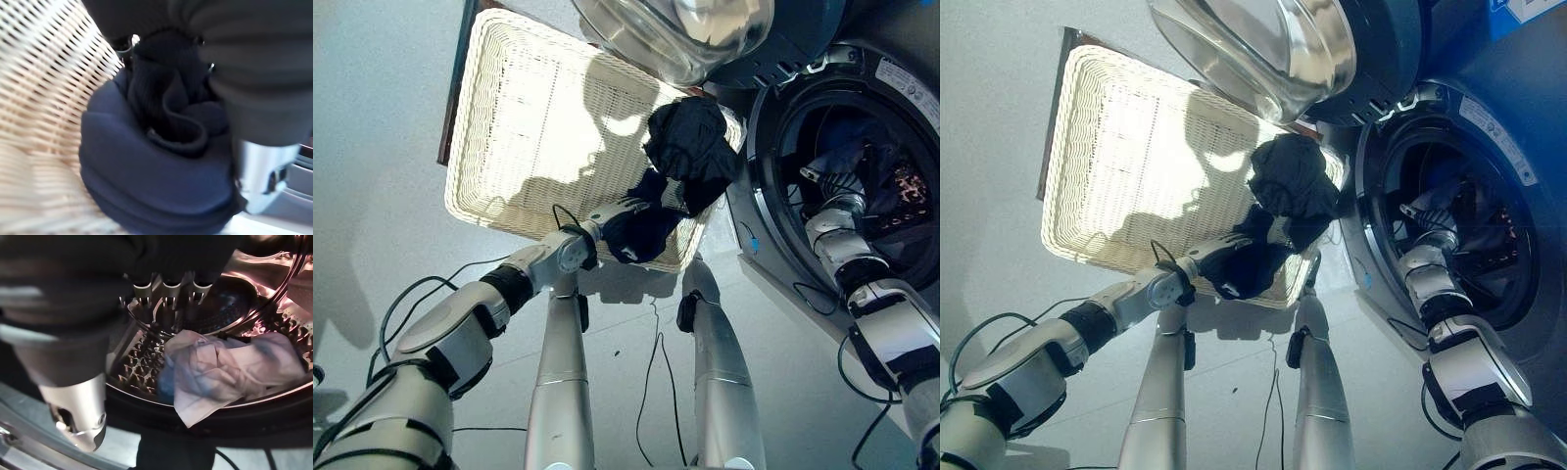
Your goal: Put the clothes into the washing machine.
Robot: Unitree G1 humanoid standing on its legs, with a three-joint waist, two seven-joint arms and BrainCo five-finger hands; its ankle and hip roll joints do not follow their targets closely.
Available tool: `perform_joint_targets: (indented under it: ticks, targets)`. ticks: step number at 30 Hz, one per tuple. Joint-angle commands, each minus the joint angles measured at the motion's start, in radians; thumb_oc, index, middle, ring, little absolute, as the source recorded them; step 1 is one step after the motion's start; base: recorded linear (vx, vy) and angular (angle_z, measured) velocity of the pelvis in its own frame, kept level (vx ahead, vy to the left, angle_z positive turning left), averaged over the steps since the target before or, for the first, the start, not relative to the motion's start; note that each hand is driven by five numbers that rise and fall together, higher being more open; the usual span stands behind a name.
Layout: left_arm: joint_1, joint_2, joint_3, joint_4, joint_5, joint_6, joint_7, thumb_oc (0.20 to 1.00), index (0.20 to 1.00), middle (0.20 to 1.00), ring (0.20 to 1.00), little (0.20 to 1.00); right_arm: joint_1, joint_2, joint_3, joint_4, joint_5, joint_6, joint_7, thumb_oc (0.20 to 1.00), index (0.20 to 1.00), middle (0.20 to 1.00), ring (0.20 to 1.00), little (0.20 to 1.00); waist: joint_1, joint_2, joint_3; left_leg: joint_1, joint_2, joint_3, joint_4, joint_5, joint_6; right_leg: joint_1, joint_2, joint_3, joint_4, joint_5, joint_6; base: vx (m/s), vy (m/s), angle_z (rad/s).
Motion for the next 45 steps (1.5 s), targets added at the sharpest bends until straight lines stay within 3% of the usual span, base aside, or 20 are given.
perform_joint_targets:
  ticks: [1, 4, 5, 6, 19, 27, 31, 36, 37, 40, 41, 42, 43, 45]
  targets:
    - [0.010, -0.037, 0.003, 0.063, 0.155, 0.008, 0.095, 1.000, 1.000, 1.000, 1.000, 1.000, -0.007, -0.039, 0.024, -0.004, -0.013, -0.048, -0.056, 1.000, 1.000, 1.000, 1.000, 1.000, -0.022, 0.026, -0.008, -0.022, -0.060, 0.020, 0.011, 0.010, 0.115, -0.005, 0.058, -0.034, 0.048, 0.022, 0.029, 0.00, 0.000, 0.00]
    - [0.004, -0.051, -0.021, 0.138, 0.221, 0.013, 0.093, 1.000, 1.000, 1.000, 1.000, 1.000, -0.013, -0.028, 0.038, -0.010, -0.011, -0.050, -0.070, 1.000, 1.000, 1.000, 1.000, 1.000, -0.030, 0.017, -0.008, -0.018, -0.059, 0.021, 0.008, 0.008, 0.116, -0.003, 0.063, -0.031, 0.045, 0.023, 0.029, 0.00, 0.000, 0.00]
    - [0.000, -0.056, -0.027, 0.159, 0.230, 0.013, 0.088, 0.715, 0.715, 0.715, 0.715, 0.715, -0.017, -0.023, 0.043, -0.013, -0.010, -0.045, -0.075, 1.000, 1.000, 1.000, 1.000, 1.000, -0.032, 0.013, -0.008, -0.017, -0.059, 0.021, 0.007, 0.008, 0.116, -0.003, 0.065, -0.029, 0.043, 0.024, 0.029, 0.00, 0.000, 0.00]
    - [-0.002, -0.061, -0.034, 0.179, 0.231, 0.012, 0.083, 0.200, 0.200, 0.200, 0.200, 0.200, -0.020, -0.019, 0.047, -0.013, -0.010, -0.045, -0.077, 1.000, 1.000, 1.000, 1.000, 1.000, -0.035, 0.011, -0.008, -0.018, -0.058, 0.022, 0.007, 0.008, 0.116, -0.004, 0.066, -0.028, 0.043, 0.023, 0.028, 0.00, 0.000, 0.00]
    - [-0.007, -0.077, -0.026, 0.263, 0.197, -0.029, 0.084, 0.200, 0.200, 0.200, 0.200, 0.200, -0.013, 0.007, 0.023, 0.001, 0.001, -0.084, -0.125, 1.000, 1.000, 1.000, 1.000, 1.000, -0.045, 0.004, -0.008, -0.015, -0.054, 0.022, 0.002, 0.006, 0.117, 0.000, 0.071, -0.016, 0.038, 0.021, 0.026, 0.00, 0.000, -0.01]
    - [0.023, -0.073, 0.034, 0.244, 0.062, -0.026, 0.166, 0.200, 0.200, 0.200, 0.200, 0.200, 0.011, 0.011, -0.017, -0.106, 0.069, -0.213, -0.231, 1.000, 1.000, 1.000, 1.000, 1.000, -0.044, 0.002, -0.008, -0.014, -0.056, 0.018, 0.009, 0.002, 0.117, 0.001, 0.075, -0.013, 0.040, 0.020, 0.022, 0.00, 0.000, 0.00]
    - [0.073, -0.070, 0.194, 0.160, -0.163, -0.093, 0.236, 0.200, 0.200, 0.200, 0.200, 0.200, 0.094, 0.047, -0.113, -0.301, 0.116, -0.319, -0.300, 1.000, 1.000, 1.000, 1.000, 1.000, -0.043, 0.003, -0.008, -0.012, -0.058, 0.017, 0.003, 0.004, 0.114, 0.003, 0.075, -0.009, 0.040, 0.012, 0.019, 0.00, 0.000, 0.00]
    - [0.115, -0.069, 0.330, 0.053, -0.289, -0.168, 0.248, 0.200, 0.200, 0.200, 0.200, 0.200, 0.161, 0.072, -0.167, -0.449, 0.075, -0.326, -0.327, 1.000, 1.000, 1.000, 1.000, 1.000, -0.039, 0.008, -0.008, -0.008, -0.062, 0.014, -0.002, 0.008, 0.115, 0.003, 0.071, -0.009, 0.045, 0.007, 0.018, 0.00, 0.000, 0.00]
    - [0.131, -0.068, 0.374, 0.001, -0.353, -0.216, 0.239, 0.200, 0.200, 0.200, 0.200, 0.200, 0.186, 0.079, -0.184, -0.505, 0.046, -0.317, -0.308, 1.000, 1.000, 1.000, 1.000, 1.000, -0.038, 0.011, -0.008, -0.010, -0.064, 0.013, -0.001, 0.011, 0.116, 0.000, 0.069, -0.009, 0.048, 0.008, 0.018, 0.00, 0.000, 0.00]
    - [0.153, -0.074, 0.416, -0.063, -0.409, -0.245, 0.220, 0.200, 0.200, 0.200, 0.200, 0.200, 0.216, 0.090, -0.199, -0.575, 0.034, -0.331, -0.209, 1.000, 1.000, 1.000, 1.000, 1.000, -0.036, 0.015, -0.008, -0.010, -0.067, 0.012, -0.001, 0.014, 0.117, -0.001, 0.066, -0.010, 0.051, 0.007, 0.019, 0.00, 0.000, 0.00]
    - [0.179, -0.081, 0.451, -0.129, -0.457, -0.276, 0.203, 0.200, 0.200, 0.200, 0.200, 0.200, 0.249, 0.110, -0.205, -0.653, 0.036, -0.330, -0.093, 1.000, 1.000, 1.000, 1.000, 1.000, -0.033, 0.018, -0.008, -0.009, -0.069, 0.009, -0.003, 0.018, 0.118, -0.001, 0.064, -0.010, 0.055, 0.006, 0.018, 0.00, 0.000, 0.00]
    - [0.182, -0.081, 0.455, -0.136, -0.462, -0.289, 0.205, 0.200, 0.200, 0.200, 0.200, 0.200, 0.253, 0.111, -0.206, -0.660, 0.040, -0.329, -0.069, 1.000, 1.000, 1.000, 1.000, 1.000, -0.033, 0.019, -0.008, -0.008, -0.069, 0.009, -0.003, 0.018, 0.118, -0.001, 0.063, -0.010, 0.055, 0.006, 0.018, 0.00, 0.000, 0.00]
    - [0.211, -0.086, 0.497, -0.211, -0.490, -0.320, 0.184, 0.200, 0.200, 0.200, 0.200, 0.200, 0.296, 0.131, -0.202, -0.739, 0.055, -0.318, 0.062, 1.000, 1.000, 1.000, 1.000, 1.000, -0.031, 0.022, -0.008, -0.007, -0.071, 0.008, -0.006, 0.021, 0.117, -0.003, 0.061, -0.009, 0.058, 0.004, 0.018, 0.00, 0.000, 0.00]
    - [0.227, -0.087, 0.517, -0.252, -0.504, -0.338, 0.171, 0.200, 0.200, 0.200, 0.200, 0.200, 0.319, 0.139, -0.195, -0.775, 0.069, -0.303, 0.138, 1.000, 1.000, 1.000, 1.000, 1.000, -0.030, 0.023, -0.008, -0.006, -0.071, 0.007, -0.008, 0.023, 0.117, -0.005, 0.058, -0.009, 0.059, 0.004, 0.018, 0.00, 0.000, 0.00]
